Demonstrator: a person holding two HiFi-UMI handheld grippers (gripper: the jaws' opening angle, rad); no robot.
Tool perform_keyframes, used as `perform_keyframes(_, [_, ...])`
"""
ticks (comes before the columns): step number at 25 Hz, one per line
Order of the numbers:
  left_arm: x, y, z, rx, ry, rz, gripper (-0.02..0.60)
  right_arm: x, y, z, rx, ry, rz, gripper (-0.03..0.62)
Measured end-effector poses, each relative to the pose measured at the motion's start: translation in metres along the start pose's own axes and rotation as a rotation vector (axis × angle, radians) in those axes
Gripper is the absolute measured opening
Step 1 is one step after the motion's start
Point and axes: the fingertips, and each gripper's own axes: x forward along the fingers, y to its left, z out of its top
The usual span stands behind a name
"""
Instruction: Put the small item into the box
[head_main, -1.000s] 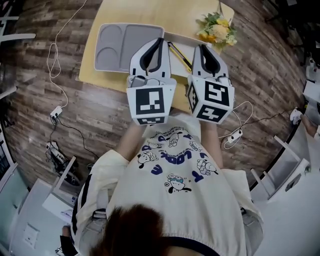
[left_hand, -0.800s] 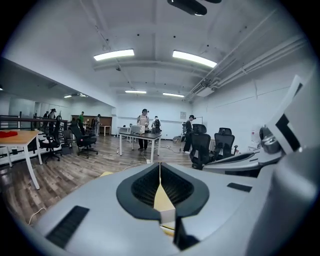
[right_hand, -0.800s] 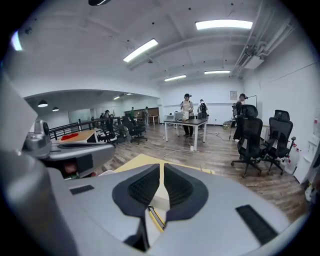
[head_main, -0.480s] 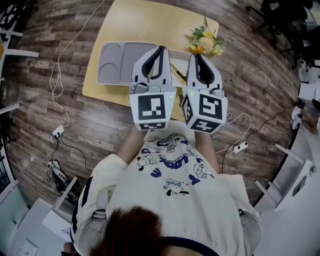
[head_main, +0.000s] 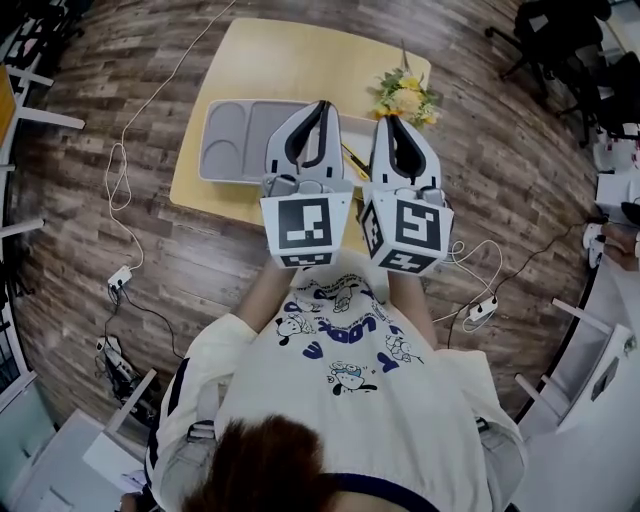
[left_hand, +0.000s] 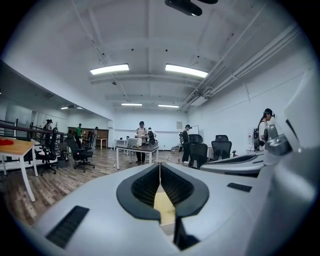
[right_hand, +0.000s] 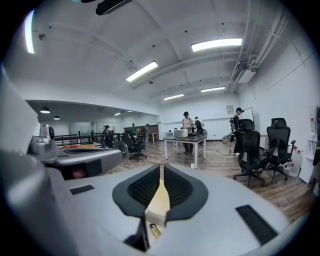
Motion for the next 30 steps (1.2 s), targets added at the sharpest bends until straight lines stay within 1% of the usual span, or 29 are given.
perform_keyframes(9, [-0.0029, 0.0, 0.0036, 0.008, -0.018, 0.01, 0.018, -0.0035, 0.001, 0.0038, -0.002, -0.051, -0.003, 0.044])
perform_keyframes(30, [-0.0036, -0.0014, 0.0058, 0.008, -0.021, 0.012, 0.018, -0.0036, 0.0014, 0.0075, -0.006, -0.07, -0.004, 0.041])
